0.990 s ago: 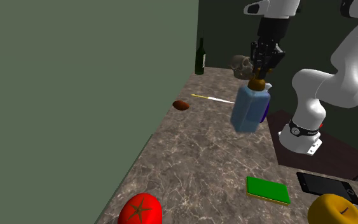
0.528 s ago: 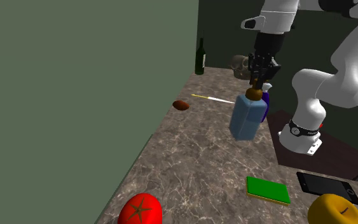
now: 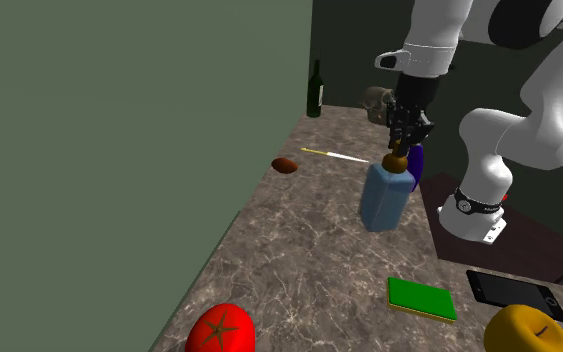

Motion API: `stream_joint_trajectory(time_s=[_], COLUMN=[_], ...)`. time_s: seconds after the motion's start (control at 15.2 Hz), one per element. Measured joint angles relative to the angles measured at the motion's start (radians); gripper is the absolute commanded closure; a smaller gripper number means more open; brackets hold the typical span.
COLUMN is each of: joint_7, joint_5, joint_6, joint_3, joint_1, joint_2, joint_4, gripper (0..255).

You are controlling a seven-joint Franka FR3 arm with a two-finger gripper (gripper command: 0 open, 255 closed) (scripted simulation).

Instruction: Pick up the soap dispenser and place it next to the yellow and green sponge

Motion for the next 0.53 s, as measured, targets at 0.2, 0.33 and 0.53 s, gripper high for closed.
stream_joint_trajectory(time_s=[0.2, 0.33, 0.53], joint_7=[0.002, 0.001, 0.004], joint_5=[-0.002, -0.005, -0.007], joint_6=[0.045, 0.072, 0.117], joint_3=[-0.003, -0.006, -0.008], joint_1=[-0.001, -0.002, -0.002], joint_2=[0.004, 0.006, 0.014], joint_4=[-0.042, -0.066, -0.103], gripper=[255, 255, 255])
